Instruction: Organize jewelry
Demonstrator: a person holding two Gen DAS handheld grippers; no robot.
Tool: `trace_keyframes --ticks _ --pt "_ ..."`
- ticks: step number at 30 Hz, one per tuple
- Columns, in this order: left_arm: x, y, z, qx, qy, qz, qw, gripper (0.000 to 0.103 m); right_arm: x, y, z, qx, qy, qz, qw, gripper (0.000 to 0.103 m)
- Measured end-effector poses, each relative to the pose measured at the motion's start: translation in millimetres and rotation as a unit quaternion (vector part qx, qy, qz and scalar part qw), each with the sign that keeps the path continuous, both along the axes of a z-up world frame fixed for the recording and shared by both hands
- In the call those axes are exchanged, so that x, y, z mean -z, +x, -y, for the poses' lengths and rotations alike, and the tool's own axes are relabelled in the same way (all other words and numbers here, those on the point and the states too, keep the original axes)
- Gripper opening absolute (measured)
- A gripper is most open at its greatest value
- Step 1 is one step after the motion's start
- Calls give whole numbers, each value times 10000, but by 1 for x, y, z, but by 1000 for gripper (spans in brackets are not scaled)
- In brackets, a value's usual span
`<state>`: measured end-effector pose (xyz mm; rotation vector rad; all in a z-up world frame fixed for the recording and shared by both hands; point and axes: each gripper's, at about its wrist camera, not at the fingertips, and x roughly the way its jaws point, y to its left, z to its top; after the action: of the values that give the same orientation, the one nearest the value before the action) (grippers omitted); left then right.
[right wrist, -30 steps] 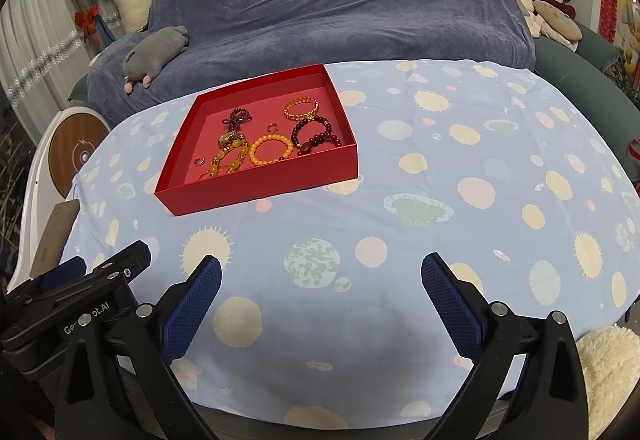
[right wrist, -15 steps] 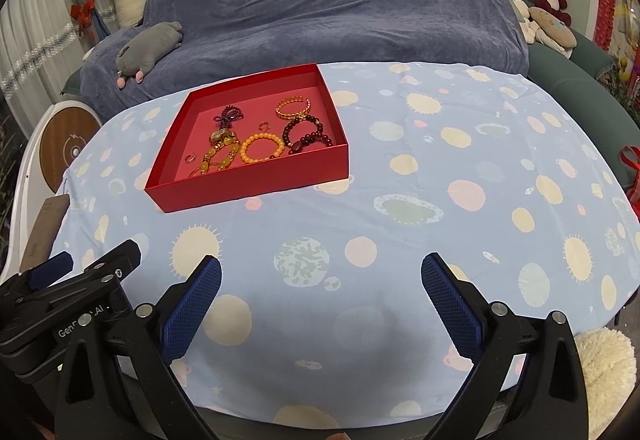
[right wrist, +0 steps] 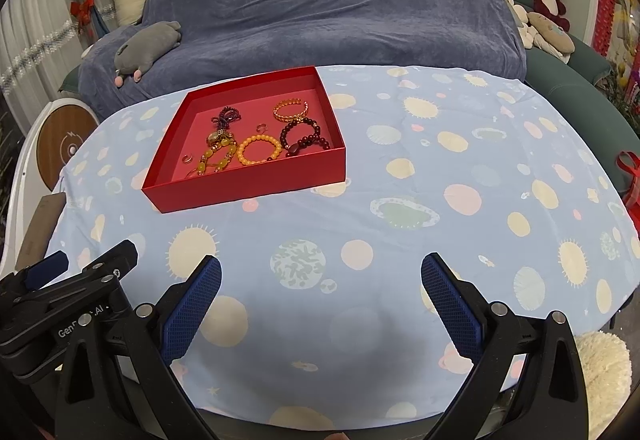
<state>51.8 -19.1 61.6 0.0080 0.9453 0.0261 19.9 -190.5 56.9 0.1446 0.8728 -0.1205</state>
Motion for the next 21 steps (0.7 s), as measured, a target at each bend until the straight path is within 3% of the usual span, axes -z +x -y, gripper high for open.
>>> trace_keyframes --ticks 21 --pt "-4 2 -3 -33 10 21 10000 92 -4 2 0 -14 -45 19 10000 97"
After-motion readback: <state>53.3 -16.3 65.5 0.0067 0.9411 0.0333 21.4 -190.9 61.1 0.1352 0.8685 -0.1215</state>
